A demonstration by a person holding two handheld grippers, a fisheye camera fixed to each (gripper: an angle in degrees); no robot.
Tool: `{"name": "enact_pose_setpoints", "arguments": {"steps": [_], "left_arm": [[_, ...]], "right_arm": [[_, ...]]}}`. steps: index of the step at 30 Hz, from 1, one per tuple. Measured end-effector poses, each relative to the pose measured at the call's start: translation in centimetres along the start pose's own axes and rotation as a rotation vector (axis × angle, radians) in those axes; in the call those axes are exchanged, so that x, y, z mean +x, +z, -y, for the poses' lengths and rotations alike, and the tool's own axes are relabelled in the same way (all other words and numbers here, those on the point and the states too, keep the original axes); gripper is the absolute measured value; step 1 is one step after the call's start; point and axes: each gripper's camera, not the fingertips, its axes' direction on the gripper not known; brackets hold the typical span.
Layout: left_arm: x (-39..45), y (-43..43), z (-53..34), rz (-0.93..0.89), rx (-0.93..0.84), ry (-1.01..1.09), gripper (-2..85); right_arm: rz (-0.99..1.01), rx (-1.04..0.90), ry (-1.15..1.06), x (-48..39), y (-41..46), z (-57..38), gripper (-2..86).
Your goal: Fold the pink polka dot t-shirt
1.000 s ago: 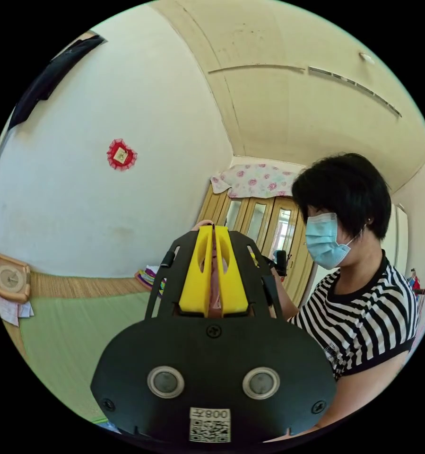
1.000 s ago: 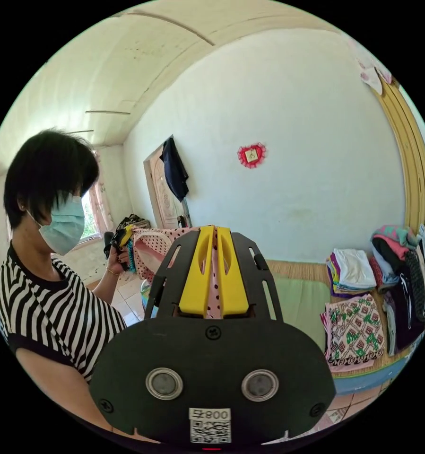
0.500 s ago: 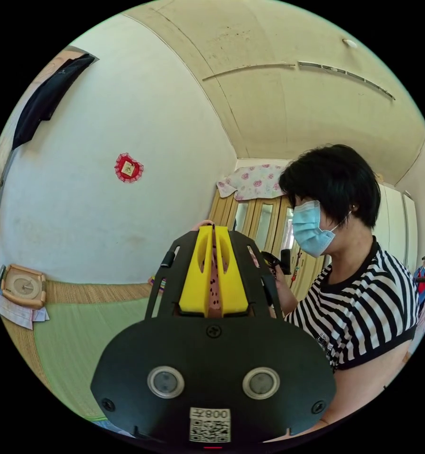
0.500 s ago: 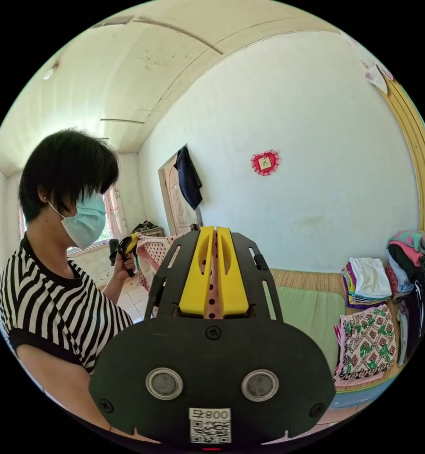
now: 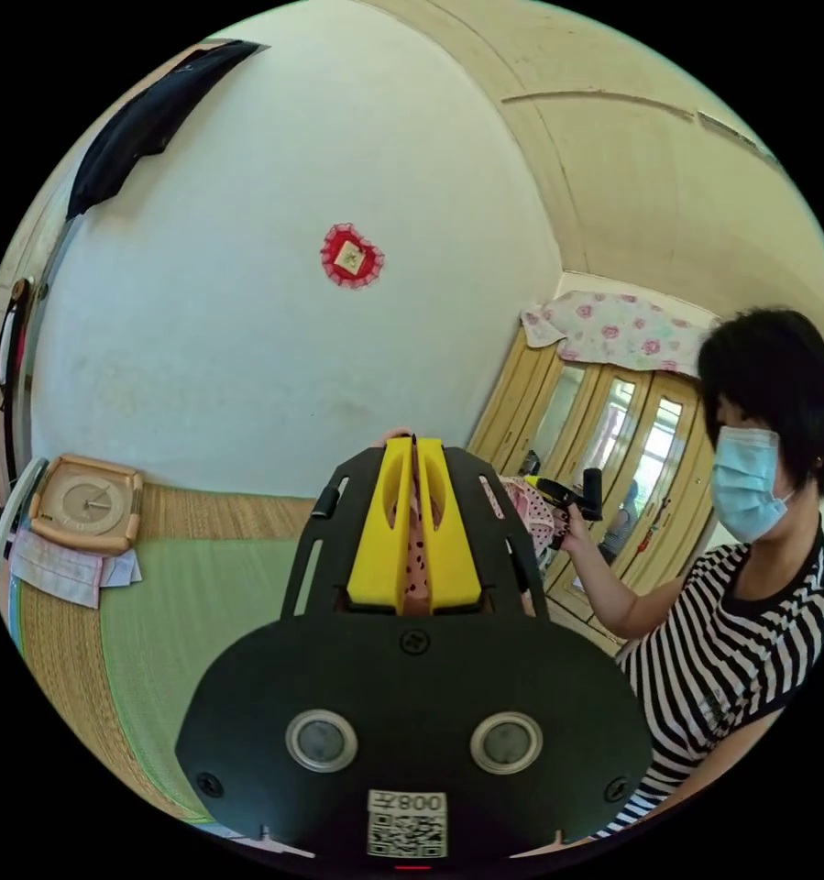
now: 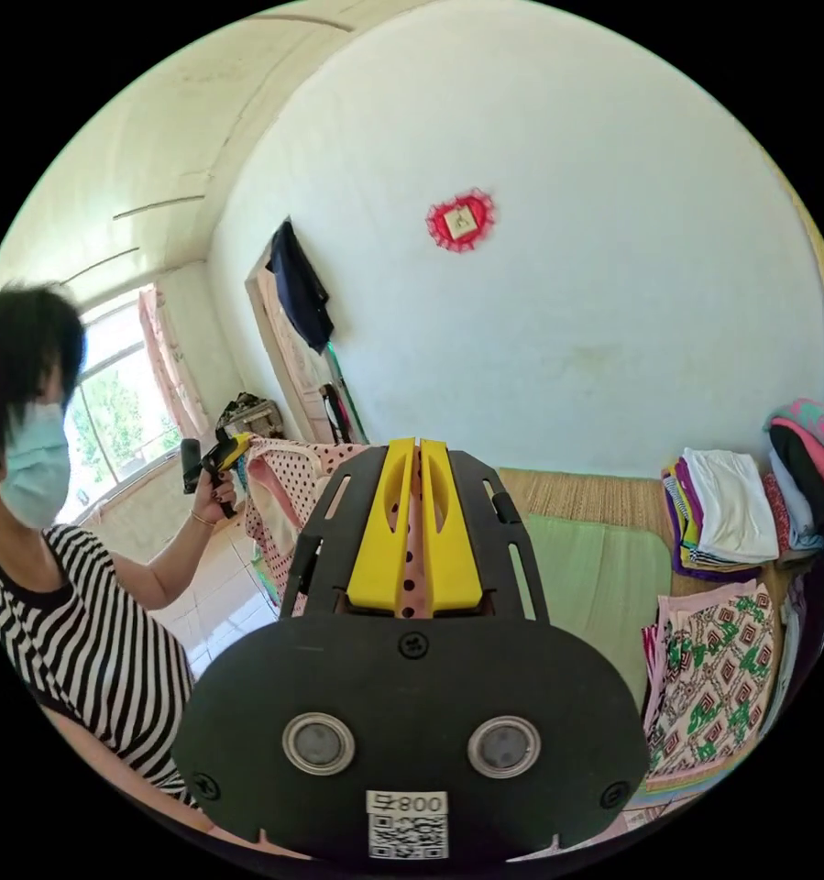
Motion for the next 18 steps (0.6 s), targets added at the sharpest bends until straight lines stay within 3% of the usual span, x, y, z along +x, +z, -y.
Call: {"name": "enact_pose_setpoints", "arguments": {"steps": [9, 12, 18], "left_arm": [[-25.8, 23.2, 5.5, 0.328, -0.362, -0.307, 3.1], [-32.0, 27.2, 2.7, 0.404, -0.475, -0.375, 4.5], [-40.4, 28.8, -5.0, 0.401, -0.657, -0.5, 5.6]], "right_arm": [[-0.133, -0.354, 0.297, 24.8, 26.8, 7.9, 0.8], [-0.215, -0.473, 0.4, 31.7, 32.5, 6.5, 1.0], [-0.143, -0.588, 0.453, 38.8, 37.6, -1.7, 2.4]]}}
